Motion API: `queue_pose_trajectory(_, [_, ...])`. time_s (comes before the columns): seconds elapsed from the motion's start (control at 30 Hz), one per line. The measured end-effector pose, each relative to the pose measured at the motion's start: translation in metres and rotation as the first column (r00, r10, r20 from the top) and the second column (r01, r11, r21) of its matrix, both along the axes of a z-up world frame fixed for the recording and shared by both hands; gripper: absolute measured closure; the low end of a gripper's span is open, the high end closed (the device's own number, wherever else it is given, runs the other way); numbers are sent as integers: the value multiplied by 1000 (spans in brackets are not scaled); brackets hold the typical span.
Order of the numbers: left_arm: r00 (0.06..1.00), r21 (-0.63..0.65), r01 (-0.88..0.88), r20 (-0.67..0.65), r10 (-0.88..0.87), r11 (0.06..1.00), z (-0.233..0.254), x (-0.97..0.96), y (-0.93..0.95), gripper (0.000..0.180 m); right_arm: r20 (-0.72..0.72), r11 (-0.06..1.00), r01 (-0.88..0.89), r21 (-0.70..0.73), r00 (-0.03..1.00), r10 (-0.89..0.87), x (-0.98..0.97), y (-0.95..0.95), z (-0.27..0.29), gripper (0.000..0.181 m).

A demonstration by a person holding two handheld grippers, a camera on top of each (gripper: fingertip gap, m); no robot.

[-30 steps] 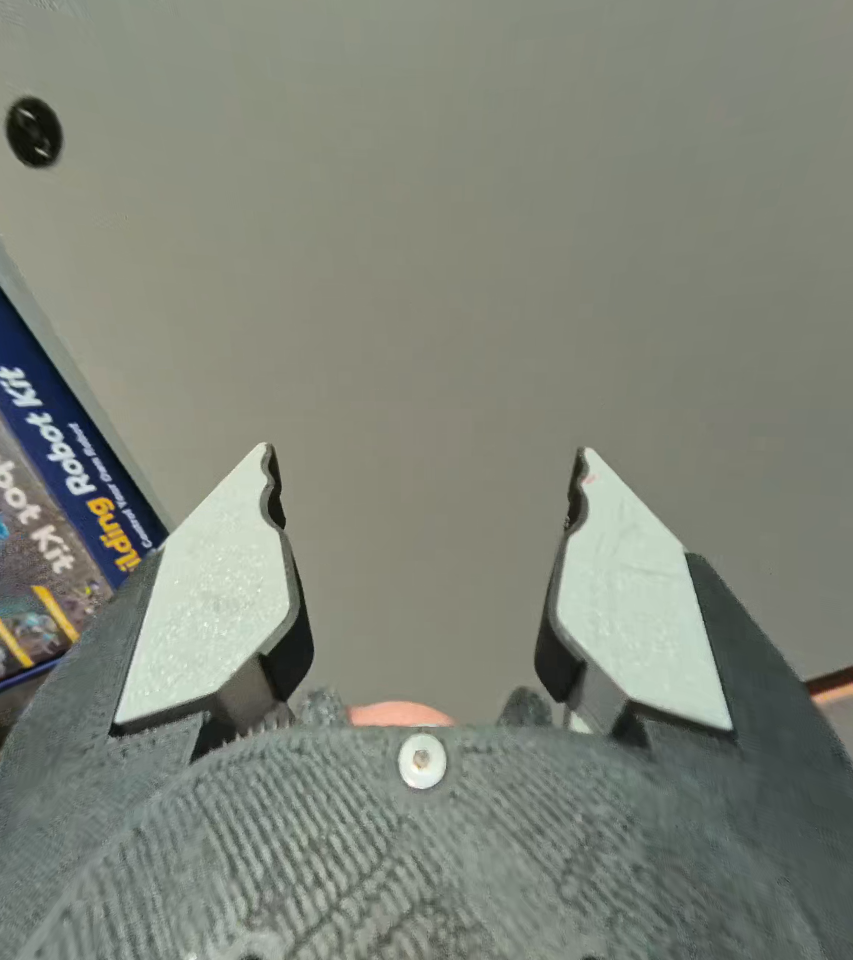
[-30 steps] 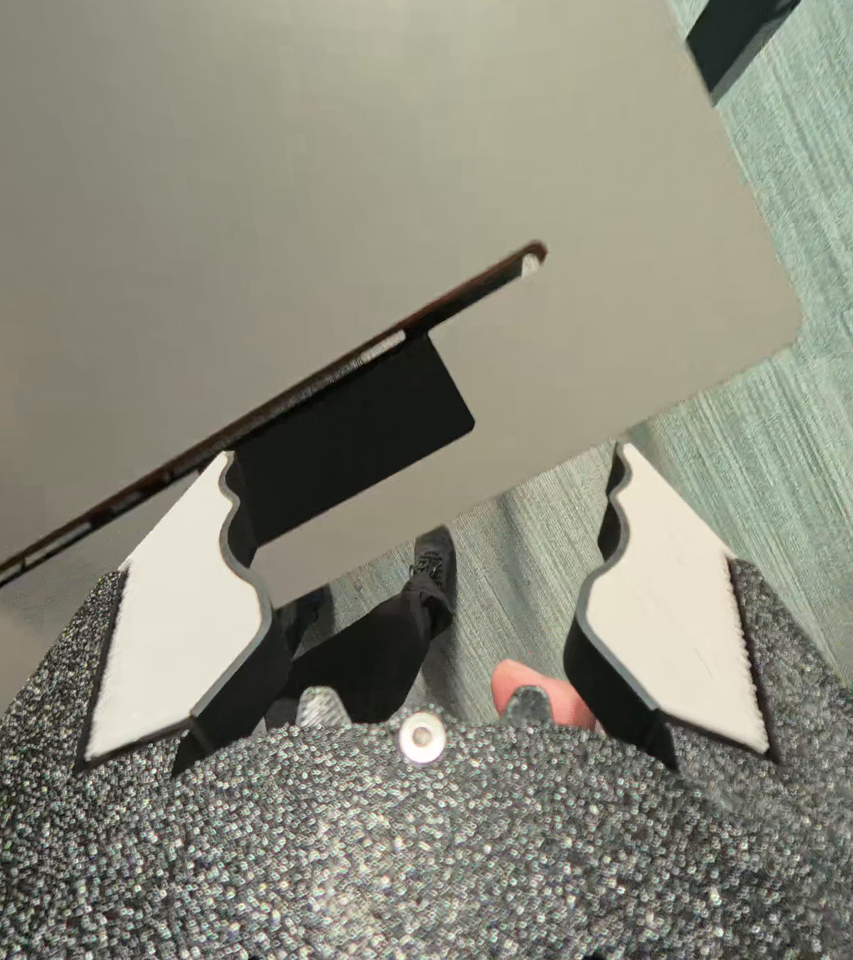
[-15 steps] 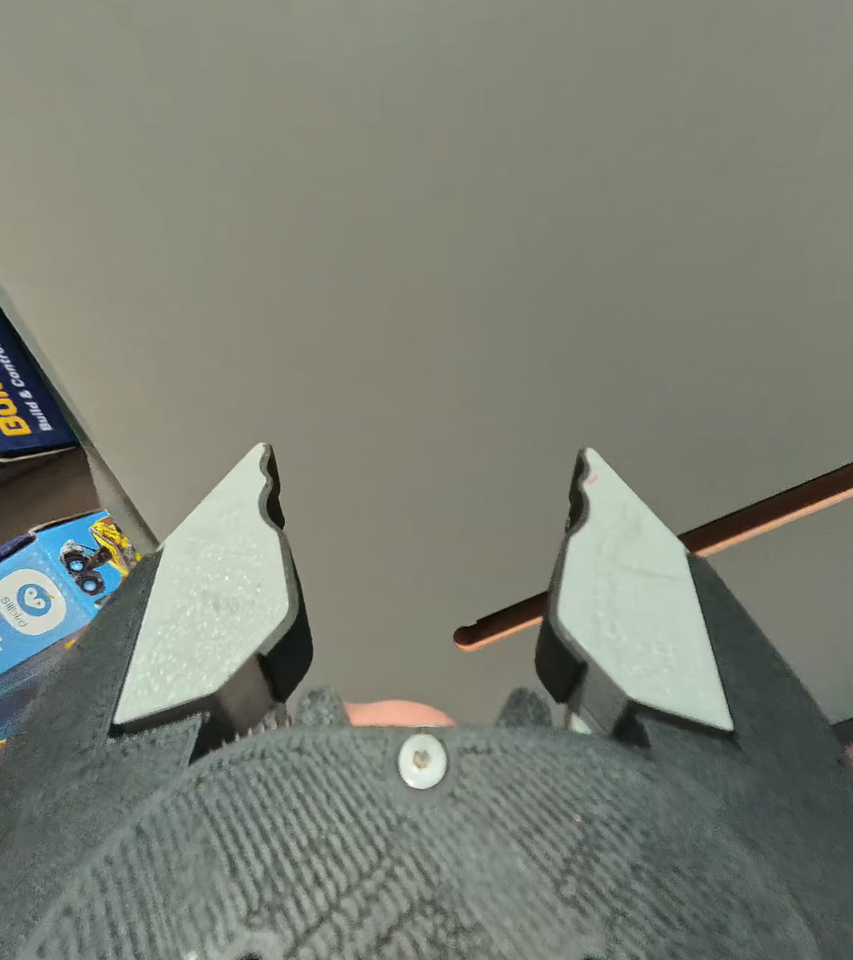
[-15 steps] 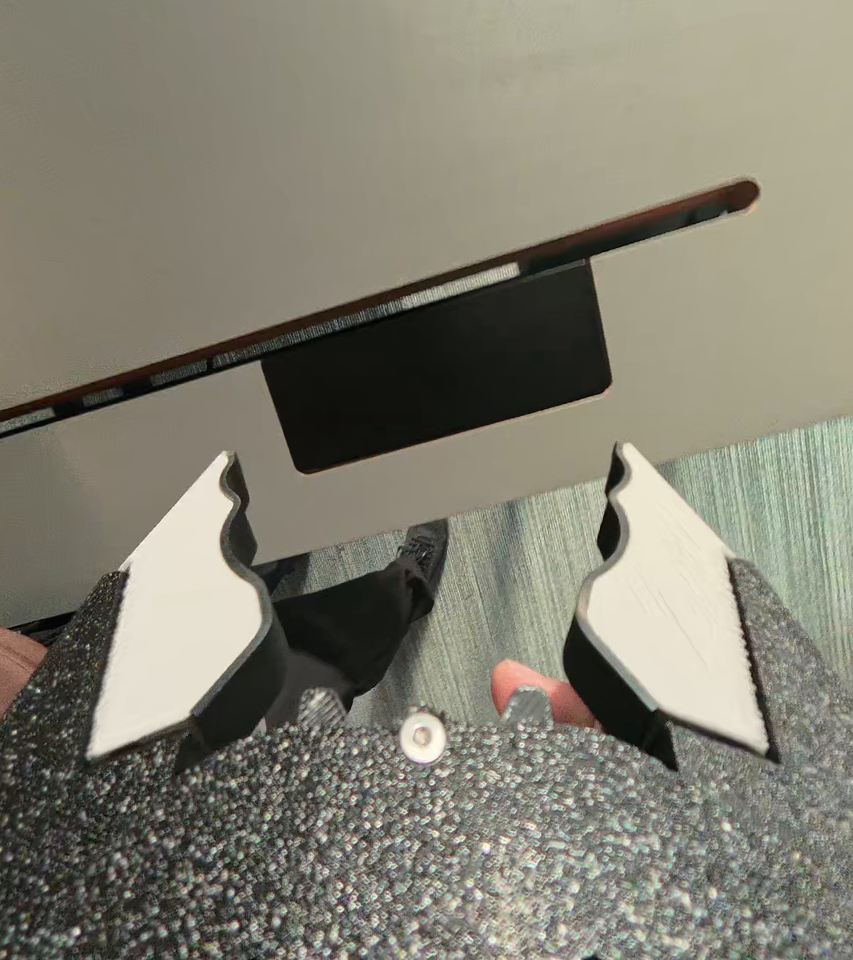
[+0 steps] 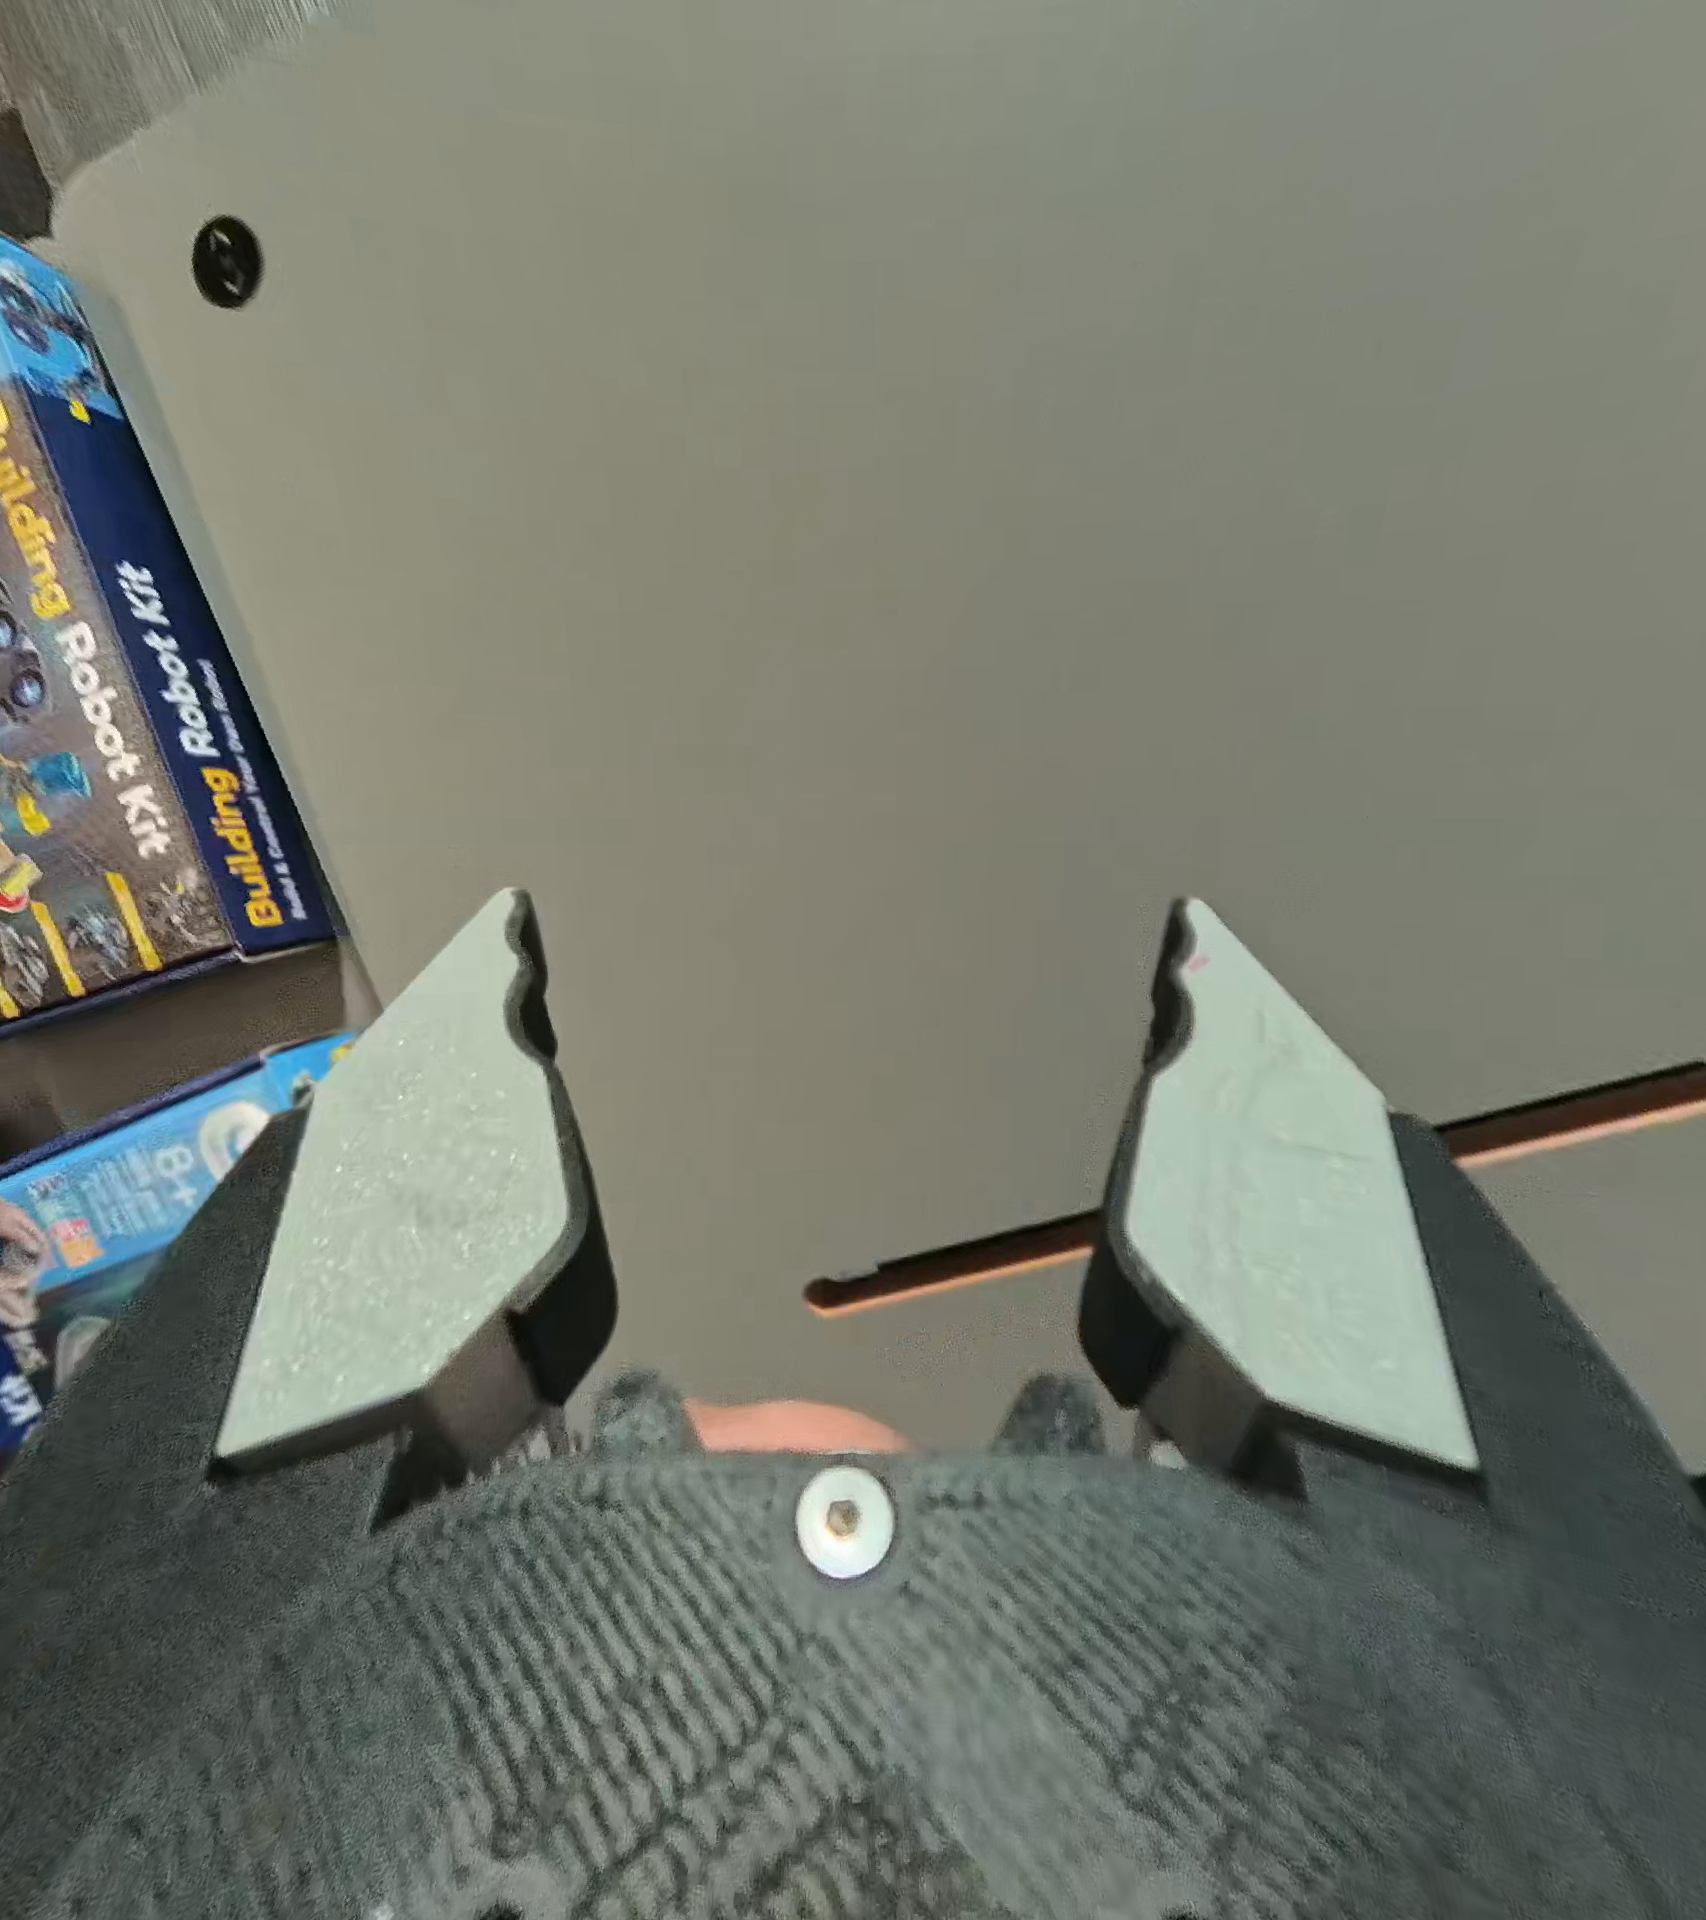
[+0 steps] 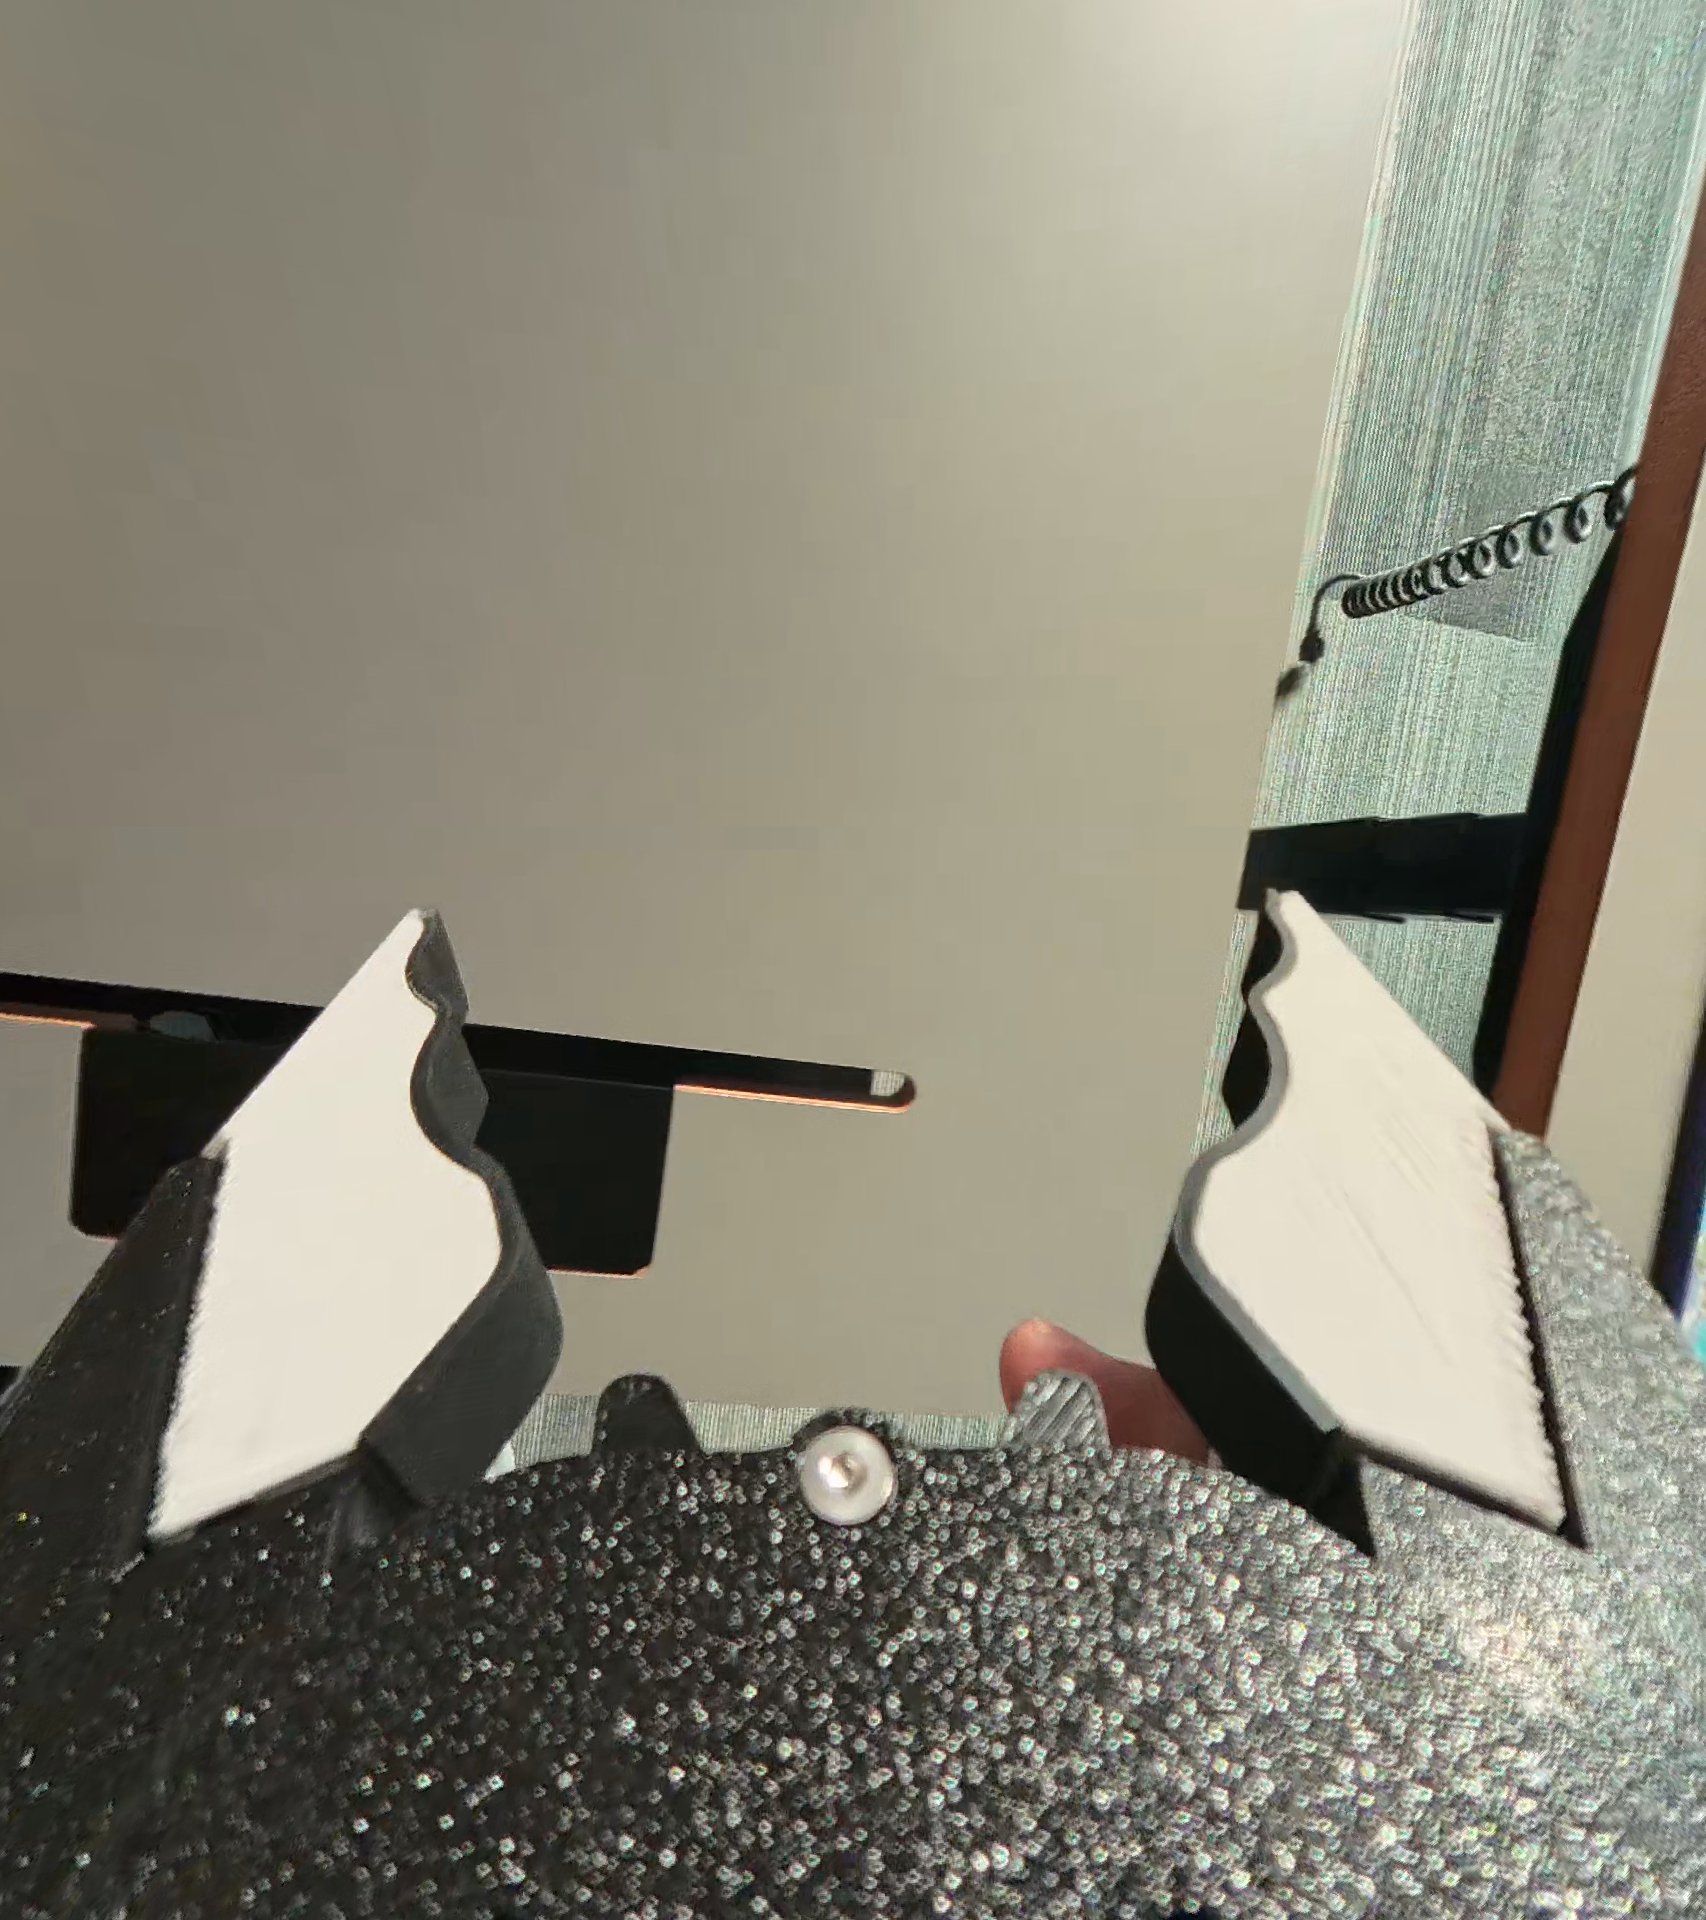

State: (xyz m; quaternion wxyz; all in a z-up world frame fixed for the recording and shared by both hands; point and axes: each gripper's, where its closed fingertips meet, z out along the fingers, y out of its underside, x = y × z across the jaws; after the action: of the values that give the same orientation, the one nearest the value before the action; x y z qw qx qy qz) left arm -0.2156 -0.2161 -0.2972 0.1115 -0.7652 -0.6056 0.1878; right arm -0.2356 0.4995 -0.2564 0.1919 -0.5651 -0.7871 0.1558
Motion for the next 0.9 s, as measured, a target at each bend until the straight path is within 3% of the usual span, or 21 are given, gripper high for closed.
queue_pose_trajectory(0.27, [975, 36, -58, 217, 49, 998, -45, 161, 53, 63, 63, 997, -54, -50, 996, 57, 97, 65, -64, 39])
queue_pose_trajectory(0.5, [955, 44, -146, 267, 129, 988, -64, 239, 58, 64, 80, 985, 43, -169, 996, -30, 224, 59, -90, 42])
queue_pose_trajectory(0.67, [977, 31, -62, 208, 54, 998, -37, 208, 33, 67, 60, 981, 72, -180, 996, -62, 242, 41, -81, 44])
queue_pose_trajectory(0.8, [948, 135, 153, 259, -183, 979, -27, 213, 32, 79, 50, 988, 13, -153, 999, -5, 221, -4, -62, 28])
queue_pose_trajectory(0.9, [920, -12, 323, 237, -311, 946, -35, 227, 0, 68, 55, 990, -25, -139, 998, 33, 206, -64, -49, 25])
